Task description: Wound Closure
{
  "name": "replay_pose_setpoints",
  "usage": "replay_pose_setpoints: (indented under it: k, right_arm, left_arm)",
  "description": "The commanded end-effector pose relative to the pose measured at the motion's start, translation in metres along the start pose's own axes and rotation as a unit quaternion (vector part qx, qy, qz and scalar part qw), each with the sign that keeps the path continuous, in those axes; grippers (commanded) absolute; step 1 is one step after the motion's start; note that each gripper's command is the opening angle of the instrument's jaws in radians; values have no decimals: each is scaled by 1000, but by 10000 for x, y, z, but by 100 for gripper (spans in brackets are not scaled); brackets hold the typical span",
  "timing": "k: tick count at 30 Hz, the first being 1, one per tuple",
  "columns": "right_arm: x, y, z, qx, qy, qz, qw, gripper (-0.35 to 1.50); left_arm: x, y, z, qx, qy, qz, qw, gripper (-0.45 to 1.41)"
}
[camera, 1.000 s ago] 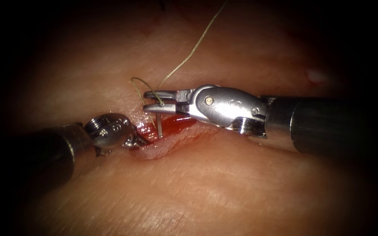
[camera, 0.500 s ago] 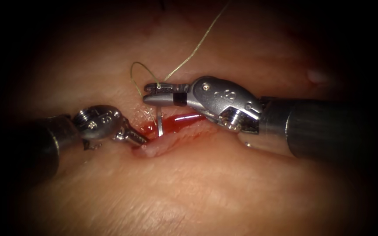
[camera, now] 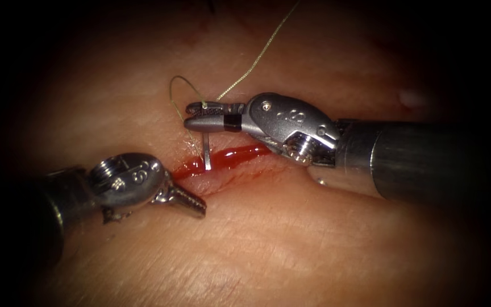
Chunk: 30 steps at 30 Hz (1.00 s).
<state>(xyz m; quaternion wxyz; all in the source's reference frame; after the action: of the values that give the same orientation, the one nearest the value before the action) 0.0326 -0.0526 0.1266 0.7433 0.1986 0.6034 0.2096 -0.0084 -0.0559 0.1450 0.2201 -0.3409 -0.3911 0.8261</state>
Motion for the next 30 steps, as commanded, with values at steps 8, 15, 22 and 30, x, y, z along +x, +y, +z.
replay_pose_setpoints:
  k: [8, 15, 22, 30]
  right_arm:
    - [6, 9, 7, 0, 1, 5, 1000, -35]
    - [7, 9, 9, -1, 1, 11, 1000, -35]
    - [12, 11, 10, 7, 1, 30, 1000, -35]
    - [12, 12, 11, 43, -6, 64, 997, -35]
  left_arm:
    - [-21, -19, 28, -7, -13, 11, 1000, 0]
    - [-25, -22, 30, -9, -16, 14, 1000, -1]
    - [-32, -25, 34, -10, -18, 20, 1000, -3]
    - [-34, -27, 33, -10, -18, 22, 1000, -3]
